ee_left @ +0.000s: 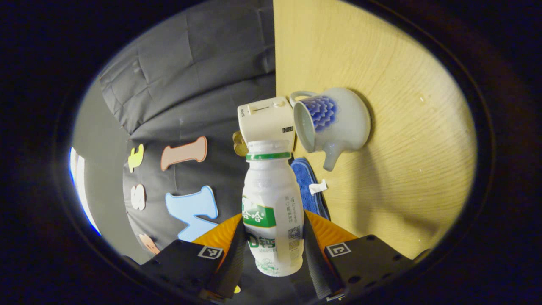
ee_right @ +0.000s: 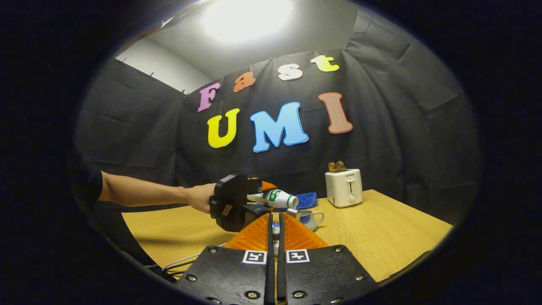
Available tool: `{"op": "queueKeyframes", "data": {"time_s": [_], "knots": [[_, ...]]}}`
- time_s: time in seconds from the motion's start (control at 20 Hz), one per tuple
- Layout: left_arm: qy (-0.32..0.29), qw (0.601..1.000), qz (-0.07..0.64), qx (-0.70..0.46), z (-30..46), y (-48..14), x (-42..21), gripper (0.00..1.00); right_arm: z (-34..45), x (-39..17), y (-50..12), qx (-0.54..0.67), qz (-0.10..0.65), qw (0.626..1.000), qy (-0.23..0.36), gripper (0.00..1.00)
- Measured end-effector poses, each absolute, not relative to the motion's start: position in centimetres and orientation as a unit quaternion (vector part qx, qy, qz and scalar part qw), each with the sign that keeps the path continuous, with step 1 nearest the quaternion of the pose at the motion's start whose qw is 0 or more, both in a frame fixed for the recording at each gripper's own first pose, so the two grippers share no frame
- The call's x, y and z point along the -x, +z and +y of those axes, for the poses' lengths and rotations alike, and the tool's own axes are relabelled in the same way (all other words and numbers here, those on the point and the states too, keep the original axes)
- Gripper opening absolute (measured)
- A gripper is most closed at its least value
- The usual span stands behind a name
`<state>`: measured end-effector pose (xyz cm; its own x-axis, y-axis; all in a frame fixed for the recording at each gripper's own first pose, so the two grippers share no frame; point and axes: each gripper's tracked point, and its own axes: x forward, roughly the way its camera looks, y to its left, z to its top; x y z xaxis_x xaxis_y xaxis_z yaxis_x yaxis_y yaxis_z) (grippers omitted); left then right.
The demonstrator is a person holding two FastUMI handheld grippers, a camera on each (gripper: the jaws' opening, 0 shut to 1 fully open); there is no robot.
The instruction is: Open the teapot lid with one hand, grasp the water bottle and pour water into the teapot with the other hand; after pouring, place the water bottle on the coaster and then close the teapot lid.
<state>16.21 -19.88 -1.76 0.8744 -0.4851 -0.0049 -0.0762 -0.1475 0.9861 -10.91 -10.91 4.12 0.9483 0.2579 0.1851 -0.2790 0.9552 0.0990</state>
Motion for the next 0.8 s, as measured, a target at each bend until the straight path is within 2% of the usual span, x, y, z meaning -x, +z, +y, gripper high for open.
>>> {"op": "queueKeyframes", "data": {"time_s": [0.2, 0.25, 0.35, 0.55, 0.8], "knots": [[-0.168, 0.691, -0.19, -0.677, -19.7, -1.0, -15.6, 0.74, -10.5, 10.6, 4.7, -0.056, -0.087, 0.985, 0.138, 0.02], [-0.166, 0.711, -0.188, -0.657, -19.3, -1.0, -15.4, 0.76, -10.5, 10.5, 5.2, -0.057, -0.089, 0.985, 0.137, 0.02], [-0.169, 0.756, -0.169, -0.609, -17.8, -1.5, -15.7, 0.74, -11.0, 10.0, 5.8, -0.055, -0.094, 0.986, 0.129, 0.02], [-0.153, 0.805, -0.16, -0.55, -14.8, -1.3, -15.4, 0.74, -11.2, 8.3, 6.5, -0.053, -0.087, 0.987, 0.121, 0.02], [-0.148, 0.883, -0.145, -0.421, -11.1, -0.3, -14.8, 0.73, -12.1, 2.5, 6.7, -0.029, -0.051, 0.993, 0.1, 0.02]]}}
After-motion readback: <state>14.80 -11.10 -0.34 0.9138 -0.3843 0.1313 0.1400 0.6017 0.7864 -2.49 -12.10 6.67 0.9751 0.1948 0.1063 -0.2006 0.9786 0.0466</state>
